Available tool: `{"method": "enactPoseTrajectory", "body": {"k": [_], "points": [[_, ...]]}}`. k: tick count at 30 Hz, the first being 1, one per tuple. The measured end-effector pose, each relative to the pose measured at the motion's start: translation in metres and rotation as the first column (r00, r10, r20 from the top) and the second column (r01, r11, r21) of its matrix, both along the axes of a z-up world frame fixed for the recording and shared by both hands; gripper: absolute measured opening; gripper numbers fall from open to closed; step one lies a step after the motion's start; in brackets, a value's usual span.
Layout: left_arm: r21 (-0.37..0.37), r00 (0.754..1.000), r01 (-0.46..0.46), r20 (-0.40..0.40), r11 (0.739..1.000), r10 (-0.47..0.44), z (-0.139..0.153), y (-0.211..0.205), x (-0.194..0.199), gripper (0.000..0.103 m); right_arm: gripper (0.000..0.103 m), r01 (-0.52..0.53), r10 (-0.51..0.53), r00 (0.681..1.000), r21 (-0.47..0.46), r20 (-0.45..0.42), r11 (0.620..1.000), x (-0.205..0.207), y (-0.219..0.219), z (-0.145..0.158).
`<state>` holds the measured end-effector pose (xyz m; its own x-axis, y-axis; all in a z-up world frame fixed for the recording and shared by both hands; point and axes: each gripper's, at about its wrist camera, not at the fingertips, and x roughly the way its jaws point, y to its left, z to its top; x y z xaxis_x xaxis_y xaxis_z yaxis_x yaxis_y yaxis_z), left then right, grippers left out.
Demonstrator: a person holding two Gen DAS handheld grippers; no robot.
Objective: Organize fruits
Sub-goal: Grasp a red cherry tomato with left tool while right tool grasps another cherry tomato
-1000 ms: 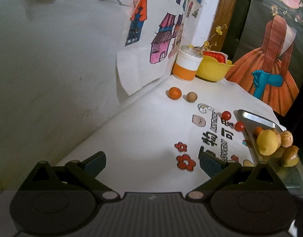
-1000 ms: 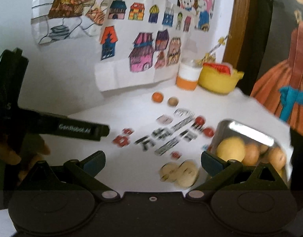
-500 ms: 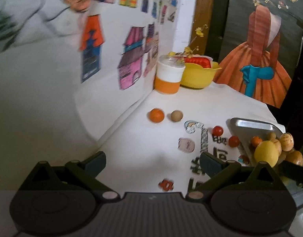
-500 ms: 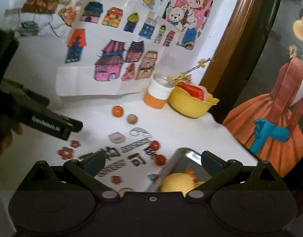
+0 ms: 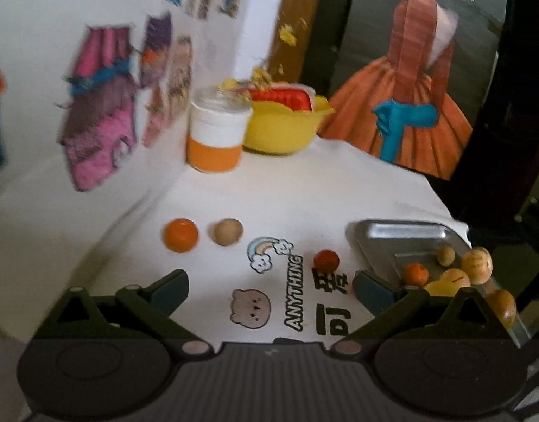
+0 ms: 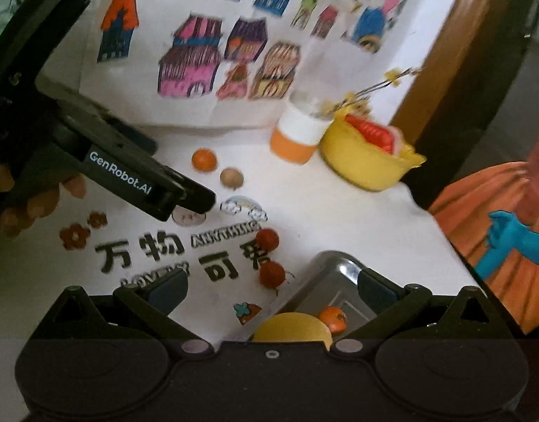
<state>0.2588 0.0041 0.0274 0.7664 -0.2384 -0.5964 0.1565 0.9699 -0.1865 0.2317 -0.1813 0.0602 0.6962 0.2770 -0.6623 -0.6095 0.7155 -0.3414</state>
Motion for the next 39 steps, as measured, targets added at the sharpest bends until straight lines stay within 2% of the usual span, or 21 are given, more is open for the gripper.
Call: {"method": "enactPoseTrajectory", "body": {"k": [4, 12, 19, 21, 27, 37, 39], "points": [[-0.013, 0.999, 0.033, -0.023, 0.999, -0.033, -0.009, -0.006, 0.014, 0.103, 0.098, -0.036, 0.035, 0.999, -0.008, -0.025, 0.999, 0.013, -0.003, -0.006], [-0.021, 0.997, 0.061, -0.037, 0.998, -0.062, -0.016, -0.016, 0.044, 0.102, 0.077, -0.094, 0.092, 0.993, -0.029, -0.077, 0.995, 0.039, 0.001, -0.018], [-0.031, 0.993, 0.106, -0.055, 0.994, -0.107, -0.023, -0.027, 0.063, 0.093, 0.067, -0.144, 0.137, 0.978, -0.032, -0.154, 0.989, 0.061, 0.005, -0.025], [-0.03, 0.991, 0.119, -0.06, 0.992, -0.12, -0.025, -0.029, 0.067, 0.09, 0.06, -0.151, 0.144, 0.973, -0.025, -0.183, 0.988, 0.066, 0.005, -0.028], [-0.044, 0.985, 0.152, -0.077, 0.987, -0.155, -0.029, -0.034, 0.073, 0.075, 0.045, -0.136, 0.135, 0.959, 0.013, -0.249, 0.991, 0.08, 0.001, -0.032], [-0.038, 0.979, 0.175, -0.095, 0.984, -0.178, -0.031, -0.042, 0.077, 0.041, 0.037, -0.138, 0.145, 0.954, 0.045, -0.263, 0.989, 0.087, 0.001, -0.034], [-0.036, 0.978, 0.182, -0.101, 0.983, -0.185, -0.031, -0.043, 0.077, 0.036, 0.032, -0.144, 0.151, 0.951, 0.042, -0.271, 0.989, 0.087, 0.003, -0.036]]}}
